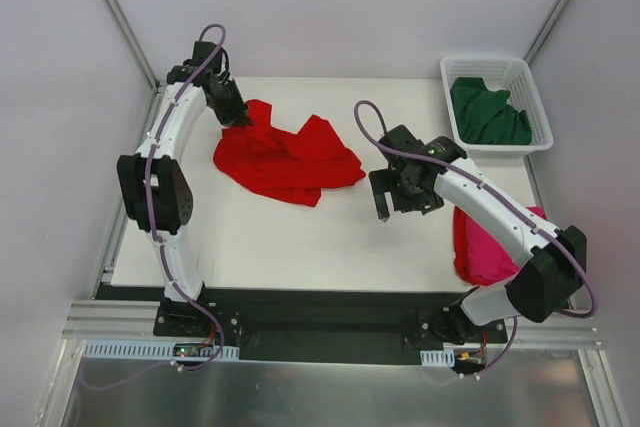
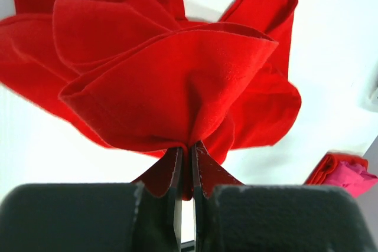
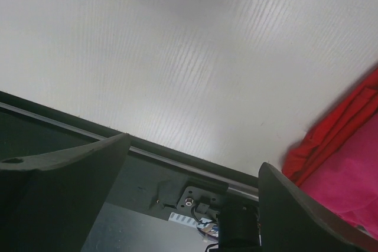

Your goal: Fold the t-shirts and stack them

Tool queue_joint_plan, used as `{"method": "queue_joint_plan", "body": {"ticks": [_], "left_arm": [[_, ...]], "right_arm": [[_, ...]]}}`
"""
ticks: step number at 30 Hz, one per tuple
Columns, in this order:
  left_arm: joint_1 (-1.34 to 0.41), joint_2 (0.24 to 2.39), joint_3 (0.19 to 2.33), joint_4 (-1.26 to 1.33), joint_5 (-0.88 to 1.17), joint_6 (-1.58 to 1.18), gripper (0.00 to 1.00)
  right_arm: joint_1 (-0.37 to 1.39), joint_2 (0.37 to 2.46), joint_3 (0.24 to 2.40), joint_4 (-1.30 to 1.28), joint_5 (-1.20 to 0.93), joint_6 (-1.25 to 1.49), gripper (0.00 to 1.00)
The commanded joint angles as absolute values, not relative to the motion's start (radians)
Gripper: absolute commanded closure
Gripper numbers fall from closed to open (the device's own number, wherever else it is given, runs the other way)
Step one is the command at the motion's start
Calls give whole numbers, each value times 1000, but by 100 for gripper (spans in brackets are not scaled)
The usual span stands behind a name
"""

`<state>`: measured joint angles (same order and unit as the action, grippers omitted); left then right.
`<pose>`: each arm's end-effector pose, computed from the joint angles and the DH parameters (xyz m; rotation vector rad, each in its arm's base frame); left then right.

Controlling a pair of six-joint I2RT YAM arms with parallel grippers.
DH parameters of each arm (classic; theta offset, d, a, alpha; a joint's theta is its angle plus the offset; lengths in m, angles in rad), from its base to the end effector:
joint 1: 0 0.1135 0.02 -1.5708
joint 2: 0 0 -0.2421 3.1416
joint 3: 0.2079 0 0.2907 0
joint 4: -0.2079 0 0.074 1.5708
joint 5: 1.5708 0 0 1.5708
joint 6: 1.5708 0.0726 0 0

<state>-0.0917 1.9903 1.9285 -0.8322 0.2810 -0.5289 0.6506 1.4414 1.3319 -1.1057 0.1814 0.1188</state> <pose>0.4923 -0.0655 0.2649 -0.4230 2.4809 -0.6087 0.2695 0.1886 0.2458 -0.6780 2.6601 -0.0463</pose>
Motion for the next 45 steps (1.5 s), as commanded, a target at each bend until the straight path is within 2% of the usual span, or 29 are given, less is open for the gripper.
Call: {"method": "queue_joint_plan", "body": {"ticks": [1, 8, 11, 16, 20, 23, 27, 34, 36, 39, 45], "left_arm": [[-130, 1754, 1866, -896, 264, -522, 100], [-156, 1381, 1651, -983, 267, -627, 100], [-160, 1226, 1644, -1057, 265, -661, 100], [-163, 1089, 1729, -1037, 356, -651, 100], [-163, 1036, 1884, -1005, 440, -634, 100], [-163, 997, 1910, -907, 540, -663, 100], [-163, 976, 1902, -854, 543, -693, 100], [-163, 980, 1624, -767, 420, -666, 100], [-161, 1029, 1599, -762, 329, -634, 100], [-157, 1135, 1637, -761, 206, -598, 100], [-153, 1339, 1983, -807, 39, -482, 100]], "right_arm": [[652, 1442, 1331, -1114, 152, 123, 4], [652, 1473, 1341, -1092, 118, 117, 4], [653, 1503, 1356, -1086, 95, 107, 4], [652, 1565, 1388, -1078, 66, 98, 4], [655, 1603, 1410, -1069, 41, 94, 4], [658, 1623, 1420, -1065, 32, 94, 4], [663, 1643, 1430, -1062, 26, 89, 4], [667, 1644, 1418, -1060, 20, 83, 4], [666, 1638, 1407, -1057, 18, 83, 4], [667, 1634, 1381, -1051, 14, 83, 4], [669, 1612, 1353, -1046, 12, 78, 4]]}}
